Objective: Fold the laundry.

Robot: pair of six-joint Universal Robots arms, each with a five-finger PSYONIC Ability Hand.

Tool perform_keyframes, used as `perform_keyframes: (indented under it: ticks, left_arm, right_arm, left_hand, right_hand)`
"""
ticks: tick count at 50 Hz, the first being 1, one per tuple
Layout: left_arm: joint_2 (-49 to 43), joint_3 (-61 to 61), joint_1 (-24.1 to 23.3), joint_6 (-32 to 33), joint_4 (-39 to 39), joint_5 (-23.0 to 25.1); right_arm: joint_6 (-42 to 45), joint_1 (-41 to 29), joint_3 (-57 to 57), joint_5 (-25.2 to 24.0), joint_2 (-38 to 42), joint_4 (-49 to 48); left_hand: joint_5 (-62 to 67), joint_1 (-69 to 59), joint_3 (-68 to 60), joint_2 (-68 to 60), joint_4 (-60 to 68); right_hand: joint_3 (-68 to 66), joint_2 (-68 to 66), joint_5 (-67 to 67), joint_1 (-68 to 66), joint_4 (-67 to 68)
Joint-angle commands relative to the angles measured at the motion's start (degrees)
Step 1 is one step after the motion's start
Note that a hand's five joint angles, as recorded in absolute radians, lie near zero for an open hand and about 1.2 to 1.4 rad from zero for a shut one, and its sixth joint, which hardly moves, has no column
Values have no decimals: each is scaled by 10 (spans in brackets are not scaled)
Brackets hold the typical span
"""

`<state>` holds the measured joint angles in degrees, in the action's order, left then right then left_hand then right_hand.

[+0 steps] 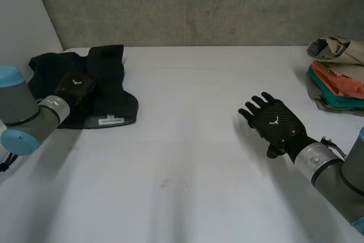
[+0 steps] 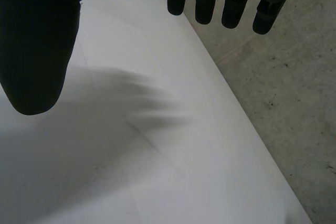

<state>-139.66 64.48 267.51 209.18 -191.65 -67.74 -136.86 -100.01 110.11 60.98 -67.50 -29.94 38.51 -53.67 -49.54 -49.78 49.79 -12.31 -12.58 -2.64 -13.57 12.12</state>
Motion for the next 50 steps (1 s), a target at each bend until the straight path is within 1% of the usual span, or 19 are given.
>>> perform_keyframes:
  ticks: [1,6,7,10,11,14,17,21,23,26,27,28,31,37,39,41,45,48,50]
  left_arm:
    - [-33,-53,-24,-3,-19,-6]
    - [39,-39,-66,-28,-45,-25]
    - [75,-23,-86,-49,-46,-33]
    - [115,6,-122,-83,-48,-41]
    - [138,25,-149,-105,-47,-45]
    - [169,53,-194,-136,-47,-52]
    - [197,79,-254,-177,-48,-74]
    - [179,79,-328,-214,-49,-126]
    - [141,60,-369,-221,-56,-156]
    - [92,29,-404,-220,-67,-183]
    - [65,12,-418,-219,-67,-193]
    - [54,3,-422,-218,-66,-195]
    - [47,-9,-426,-217,-59,-201]
    - [122,22,-421,-216,-56,-199]
    - [169,48,-401,-214,-58,-198]
    - [198,65,-373,-210,-58,-196]
    - [254,100,-278,-168,-54,-179]
    - [247,107,-235,-137,-50,-160]
    - [224,102,-192,-100,-42,-136]
  right_arm:
    - [-1,1,-1,3,-1,-1]
    - [-5,2,-9,14,-18,5]
    - [-9,2,-12,26,-32,7]
    - [-15,2,-17,47,-54,17]
    - [-20,1,-23,60,-68,31]
    - [-37,0,-38,71,-88,60]
    - [-85,0,-60,75,-100,97]
    - [-169,-1,-93,75,-99,138]
    - [-215,1,-110,70,-99,163]
    - [-255,1,-126,67,-93,189]
    - [-272,1,-137,66,-81,204]
    - [-278,0,-141,66,-73,211]
    - [-285,0,-154,70,-53,233]
    - [-285,10,-165,71,-52,259]
    - [-284,12,-169,70,-53,276]
    - [-282,11,-171,69,-53,296]
    - [-262,10,-170,63,-57,347]
    - [-253,3,-162,63,-58,353]
    - [-249,-9,-156,67,-55,346]
  left_hand:
    - [315,-263,-305,-302,302]
    - [315,-263,-305,-302,302]
    - [315,-263,-305,-302,302]
    - [315,-263,-305,-302,302]
    - [315,-263,-305,-302,302]
    - [315,-263,-305,-302,302]
    - [315,-263,-305,-302,302]
    - [315,-263,-305,-302,302]
    - [315,-263,-305,-302,302]
    - [315,-263,-305,-302,302]
    - [257,-205,-247,-244,244]
    - [130,-78,-119,-117,117]
    - [-155,207,165,168,-168]
    - [-173,224,183,185,-185]
    - [-181,233,191,194,-194]
    - [-181,233,191,194,-194]
    - [-196,248,207,209,-209]
    - [-201,253,212,214,-214]
    - [-206,258,217,219,-219]
  right_hand:
    - [23,26,26,36,-21]
    - [23,26,26,36,-21]
    - [23,26,26,36,-21]
    - [23,26,26,36,-21]
    - [23,26,26,36,-21]
    - [23,26,26,36,-21]
    - [23,26,26,36,-21]
    - [23,26,26,36,-21]
    - [23,26,26,36,-21]
    - [23,26,26,36,-21]
    - [23,26,26,36,-21]
    - [23,26,26,36,-21]
    - [23,26,26,36,-21]
    - [23,26,26,36,-21]
    - [23,26,26,36,-21]
    - [23,26,26,36,-21]
    - [23,26,26,36,-21]
    - [23,26,26,36,-21]
    - [23,26,26,36,-21]
